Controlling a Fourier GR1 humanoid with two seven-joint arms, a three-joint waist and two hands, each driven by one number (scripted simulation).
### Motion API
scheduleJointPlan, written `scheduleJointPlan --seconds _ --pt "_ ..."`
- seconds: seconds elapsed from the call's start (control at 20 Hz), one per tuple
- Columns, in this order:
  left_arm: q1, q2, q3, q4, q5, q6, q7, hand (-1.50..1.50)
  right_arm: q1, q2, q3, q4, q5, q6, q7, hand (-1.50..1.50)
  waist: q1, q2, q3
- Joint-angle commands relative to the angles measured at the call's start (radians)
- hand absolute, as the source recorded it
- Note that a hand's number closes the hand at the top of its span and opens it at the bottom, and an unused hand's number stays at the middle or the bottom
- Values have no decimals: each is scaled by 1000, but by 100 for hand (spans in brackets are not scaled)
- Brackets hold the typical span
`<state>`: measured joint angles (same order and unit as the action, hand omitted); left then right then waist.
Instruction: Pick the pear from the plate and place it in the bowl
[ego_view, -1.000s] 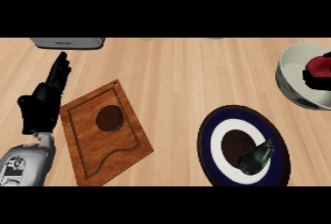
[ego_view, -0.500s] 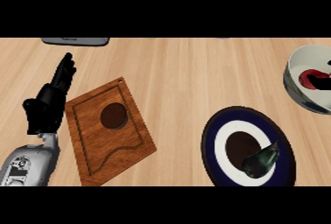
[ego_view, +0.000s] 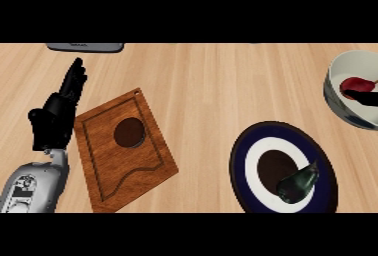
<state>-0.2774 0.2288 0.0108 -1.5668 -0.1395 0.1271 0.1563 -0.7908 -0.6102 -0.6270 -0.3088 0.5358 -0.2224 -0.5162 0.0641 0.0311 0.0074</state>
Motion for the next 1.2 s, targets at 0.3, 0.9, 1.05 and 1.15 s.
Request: scheduleJointPlan --seconds 0.3,0.9,1.05,1.15 --pt "61 -20 -17 -39 -27 19 -16 0 0 -104 -120 110 -128 162 -90 -150 -13 -11 -2" --pt "35 12 34 -24 -1 -16 16 0 237 -229 -183 136 -238 545 -298 -150 -46 -21 -3" --pt "-10 20 51 -2 6 -22 26 0 253 -291 -173 127 -241 666 -321 -150 -47 -21 -3" --pt "-31 -8 26 9 -32 10 50 0 266 -233 -156 111 -237 613 -362 -150 -47 -21 -3"
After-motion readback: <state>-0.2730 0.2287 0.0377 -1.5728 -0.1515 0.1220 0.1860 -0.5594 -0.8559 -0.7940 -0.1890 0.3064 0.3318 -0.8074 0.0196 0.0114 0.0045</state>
